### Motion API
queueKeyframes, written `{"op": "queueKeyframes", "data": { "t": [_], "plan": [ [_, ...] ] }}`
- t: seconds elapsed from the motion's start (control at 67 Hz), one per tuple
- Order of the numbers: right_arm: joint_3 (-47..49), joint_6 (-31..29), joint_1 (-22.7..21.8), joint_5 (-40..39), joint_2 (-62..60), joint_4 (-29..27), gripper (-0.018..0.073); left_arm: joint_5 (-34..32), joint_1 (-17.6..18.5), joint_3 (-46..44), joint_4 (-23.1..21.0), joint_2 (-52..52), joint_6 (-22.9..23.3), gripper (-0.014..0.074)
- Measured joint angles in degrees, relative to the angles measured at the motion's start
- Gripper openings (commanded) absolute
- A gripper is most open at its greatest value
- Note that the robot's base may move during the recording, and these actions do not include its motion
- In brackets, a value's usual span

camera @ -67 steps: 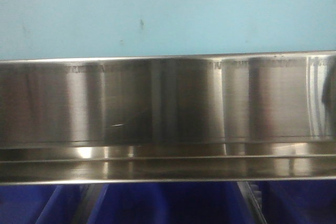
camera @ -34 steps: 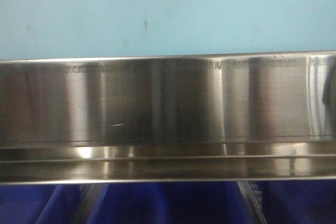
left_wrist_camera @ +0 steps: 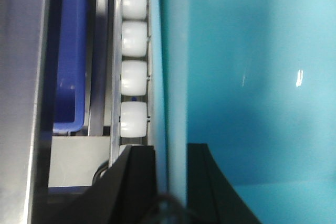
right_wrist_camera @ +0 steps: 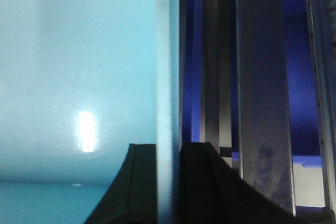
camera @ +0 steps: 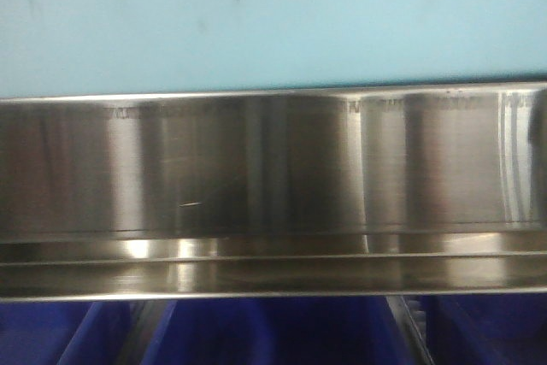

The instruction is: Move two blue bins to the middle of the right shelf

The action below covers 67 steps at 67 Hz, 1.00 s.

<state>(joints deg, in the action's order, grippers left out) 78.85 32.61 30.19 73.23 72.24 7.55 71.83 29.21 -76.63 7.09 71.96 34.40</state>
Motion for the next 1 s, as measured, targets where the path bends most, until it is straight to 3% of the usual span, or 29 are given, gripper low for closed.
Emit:
{"op": "queueKeyframes", "data": {
  "t": [0.239,0.433,0.642,1.0],
  "plan": [
    [7.04,-3.62,0.0,0.07,-0.32,1.21,-0.0162,-0.03,0.0,-8.1,2.31,-1.9,-2.47,-0.0111],
    [11.28,-5.46,-0.12,-5.23,-0.32,5.11,-0.0162,-5.28,-0.22,-12.94,5.38,-1.9,-5.44,-0.0111],
    [13.23,-5.91,-0.12,-10.1,-0.34,8.57,-0.0162,-9.83,-0.22,-13.94,9.2,-1.9,-5.93,-0.0111],
    [13.23,-6.02,-0.12,-10.74,-0.34,8.92,-0.0162,-11.0,-0.22,-13.94,10.2,-1.9,-5.93,-0.0111]
  ]
}}
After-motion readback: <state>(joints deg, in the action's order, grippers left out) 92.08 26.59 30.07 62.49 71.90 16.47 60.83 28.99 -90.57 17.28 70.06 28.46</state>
